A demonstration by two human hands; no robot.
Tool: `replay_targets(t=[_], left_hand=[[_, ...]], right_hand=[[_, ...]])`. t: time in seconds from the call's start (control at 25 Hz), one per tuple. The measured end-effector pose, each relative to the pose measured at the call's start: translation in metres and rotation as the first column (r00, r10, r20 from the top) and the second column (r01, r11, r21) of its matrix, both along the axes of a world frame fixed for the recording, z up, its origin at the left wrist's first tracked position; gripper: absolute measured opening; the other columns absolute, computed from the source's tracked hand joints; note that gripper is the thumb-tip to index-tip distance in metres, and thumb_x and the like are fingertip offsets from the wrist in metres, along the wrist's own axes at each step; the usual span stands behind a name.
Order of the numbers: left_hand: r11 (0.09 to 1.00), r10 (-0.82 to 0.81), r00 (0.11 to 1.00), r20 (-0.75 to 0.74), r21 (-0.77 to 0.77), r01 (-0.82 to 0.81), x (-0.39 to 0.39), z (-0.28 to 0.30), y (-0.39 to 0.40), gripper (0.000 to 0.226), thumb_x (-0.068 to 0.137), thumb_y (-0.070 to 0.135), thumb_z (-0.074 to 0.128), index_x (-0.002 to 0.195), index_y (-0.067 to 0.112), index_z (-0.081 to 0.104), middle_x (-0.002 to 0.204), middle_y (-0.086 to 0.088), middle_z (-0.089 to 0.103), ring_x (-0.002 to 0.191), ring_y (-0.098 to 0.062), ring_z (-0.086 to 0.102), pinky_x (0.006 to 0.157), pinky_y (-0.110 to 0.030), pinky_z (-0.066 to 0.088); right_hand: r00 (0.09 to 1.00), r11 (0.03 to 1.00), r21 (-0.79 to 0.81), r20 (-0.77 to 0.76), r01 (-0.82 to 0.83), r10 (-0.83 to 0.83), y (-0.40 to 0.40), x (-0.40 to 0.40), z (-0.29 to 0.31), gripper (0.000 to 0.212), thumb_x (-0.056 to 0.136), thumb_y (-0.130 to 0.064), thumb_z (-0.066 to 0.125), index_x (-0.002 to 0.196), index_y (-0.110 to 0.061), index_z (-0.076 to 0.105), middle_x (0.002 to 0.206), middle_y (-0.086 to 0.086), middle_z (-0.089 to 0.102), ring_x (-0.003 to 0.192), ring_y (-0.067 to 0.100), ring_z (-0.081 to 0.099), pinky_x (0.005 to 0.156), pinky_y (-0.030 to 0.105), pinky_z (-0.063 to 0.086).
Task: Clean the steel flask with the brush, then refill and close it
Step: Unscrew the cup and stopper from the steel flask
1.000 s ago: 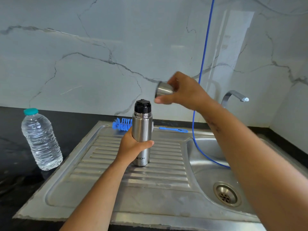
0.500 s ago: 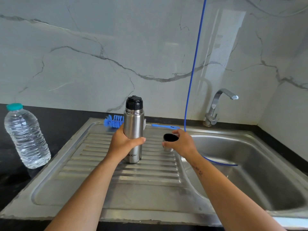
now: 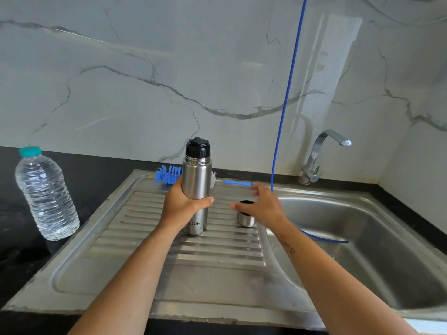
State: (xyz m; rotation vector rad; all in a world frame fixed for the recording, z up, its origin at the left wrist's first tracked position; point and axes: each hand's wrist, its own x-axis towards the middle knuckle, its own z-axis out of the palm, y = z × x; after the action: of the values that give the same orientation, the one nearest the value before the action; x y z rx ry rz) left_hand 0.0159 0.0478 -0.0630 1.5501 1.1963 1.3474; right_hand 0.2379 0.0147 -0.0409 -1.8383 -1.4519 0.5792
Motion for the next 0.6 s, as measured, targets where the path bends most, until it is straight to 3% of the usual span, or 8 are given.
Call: replay_targets(t=[0.16, 0.24, 0.32, 0.4, 0.48, 0.6], left_hand=[[0.996, 0.088, 0.996, 0.013, 0.013, -0.088, -0.007, 0.001, 0.005, 0.063, 0.065, 0.016, 0.094, 0.117, 0.026, 0.062, 0.101, 0.006, 0.073, 0.092, -0.011, 0.070, 0.079, -0.031, 0.055], [0.990, 0.140, 0.990, 0.021, 0.020, -0.140, -0.011, 0.002, 0.007, 0.062, 0.064, 0.016, 0.094, 0.117, 0.026, 0.062, 0.099, 0.005, 0.073, 0.090, -0.012, 0.070, 0.079, -0.032, 0.057], [0.981, 0.193, 0.981, 0.024, 0.022, -0.193, -0.013, 0.003, 0.008, 0.059, 0.063, 0.015, 0.093, 0.113, 0.025, 0.063, 0.095, 0.004, 0.073, 0.086, -0.013, 0.071, 0.076, -0.032, 0.058], [0.969, 0.247, 0.968, 0.032, 0.019, -0.248, -0.016, 0.004, 0.009, 0.057, 0.063, 0.015, 0.092, 0.110, 0.025, 0.063, 0.092, 0.004, 0.072, 0.083, -0.013, 0.070, 0.071, -0.031, 0.058], [0.956, 0.292, 0.955, 0.053, 0.008, -0.292, -0.019, 0.007, 0.009, 0.056, 0.064, 0.014, 0.092, 0.109, 0.026, 0.061, 0.091, 0.005, 0.070, 0.081, -0.012, 0.069, 0.065, -0.027, 0.054], [0.937, 0.348, 0.934, 0.083, 0.005, -0.350, -0.025, 0.008, 0.010, 0.056, 0.064, 0.011, 0.091, 0.109, 0.024, 0.059, 0.091, 0.006, 0.068, 0.079, -0.010, 0.066, 0.059, -0.021, 0.047]], right_hand=[[0.996, 0.954, 0.285, 0.034, -0.092, 0.086, 0.012, -0.037, 0.070, 0.050, 0.092, -0.052, 0.070, 0.127, -0.017, 0.061, 0.111, -0.006, 0.065, 0.102, 0.011, 0.063, 0.070, 0.014, 0.043], [0.968, 0.907, 0.345, 0.153, -0.242, 0.199, 0.019, -0.068, 0.107, 0.049, 0.096, -0.056, 0.061, 0.125, -0.016, 0.063, 0.104, -0.006, 0.066, 0.098, 0.013, 0.064, 0.071, 0.017, 0.044], [0.892, 0.878, 0.267, 0.338, -0.397, 0.300, 0.027, -0.100, 0.135, 0.061, 0.098, -0.064, 0.050, 0.132, -0.015, 0.060, 0.108, 0.000, 0.068, 0.104, 0.018, 0.063, 0.080, 0.027, 0.044], [0.755, 0.873, 0.120, 0.567, -0.472, 0.330, 0.037, -0.129, 0.153, 0.067, 0.099, -0.068, 0.041, 0.135, -0.014, 0.057, 0.114, 0.007, 0.066, 0.109, 0.024, 0.062, 0.083, 0.034, 0.045], [0.557, 0.884, 0.021, 0.783, -0.467, 0.276, 0.047, -0.150, 0.160, 0.066, 0.101, -0.067, 0.036, 0.128, -0.013, 0.060, 0.106, 0.006, 0.059, 0.104, 0.026, 0.060, 0.079, 0.035, 0.044], [0.336, 0.900, -0.013, 0.925, -0.435, 0.176, 0.058, -0.173, 0.161, 0.060, 0.104, -0.062, 0.030, 0.121, -0.014, 0.062, 0.097, 0.003, 0.056, 0.088, 0.023, 0.054, 0.073, 0.035, 0.043]])
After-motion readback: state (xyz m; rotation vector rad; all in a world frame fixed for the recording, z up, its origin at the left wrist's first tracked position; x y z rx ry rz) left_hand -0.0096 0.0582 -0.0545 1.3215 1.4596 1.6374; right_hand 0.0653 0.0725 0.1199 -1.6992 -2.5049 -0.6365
